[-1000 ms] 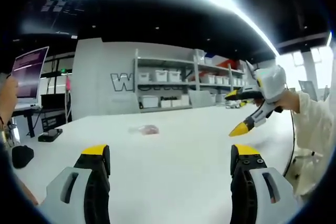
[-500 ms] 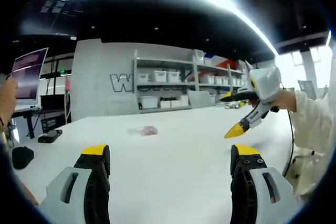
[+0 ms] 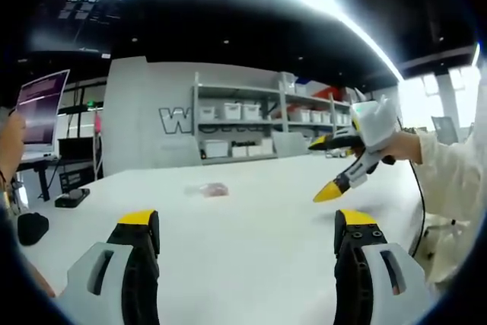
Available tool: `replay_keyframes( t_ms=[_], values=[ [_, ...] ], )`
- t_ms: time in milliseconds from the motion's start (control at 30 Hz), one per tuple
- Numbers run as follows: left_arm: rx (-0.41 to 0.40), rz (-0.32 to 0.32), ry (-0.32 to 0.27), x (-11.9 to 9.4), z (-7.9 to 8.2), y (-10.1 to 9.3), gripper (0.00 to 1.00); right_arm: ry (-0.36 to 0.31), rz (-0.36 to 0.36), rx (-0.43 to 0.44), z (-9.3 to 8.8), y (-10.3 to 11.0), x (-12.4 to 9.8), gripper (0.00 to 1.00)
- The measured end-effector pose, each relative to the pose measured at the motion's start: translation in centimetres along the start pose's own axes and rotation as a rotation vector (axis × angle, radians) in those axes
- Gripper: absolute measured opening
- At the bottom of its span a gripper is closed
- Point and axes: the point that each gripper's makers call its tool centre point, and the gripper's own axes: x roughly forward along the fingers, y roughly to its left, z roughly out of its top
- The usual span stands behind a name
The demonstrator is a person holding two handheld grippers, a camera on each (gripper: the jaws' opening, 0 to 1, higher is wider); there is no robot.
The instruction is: Open the resealable bag by pulling the two sides of the seal apart until the entire bag opening is separated and visibly accessible.
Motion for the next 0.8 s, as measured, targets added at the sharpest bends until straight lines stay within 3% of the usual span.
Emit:
replay_keyframes(
  t_ms=[600, 800],
  values=[
    [0.000, -0.003, -0.003, -0.2, 0.1, -0.2, 0.94, -0.076, -0.024, 0.144, 1.1, -0.5, 1.4, 0.87],
    [0.002, -0.004, -0.003, -0.1, 0.1, -0.2, 0.94, -0.074, -0.019, 0.166, 1.2, -0.2, 2.3, 0.86]
  ],
)
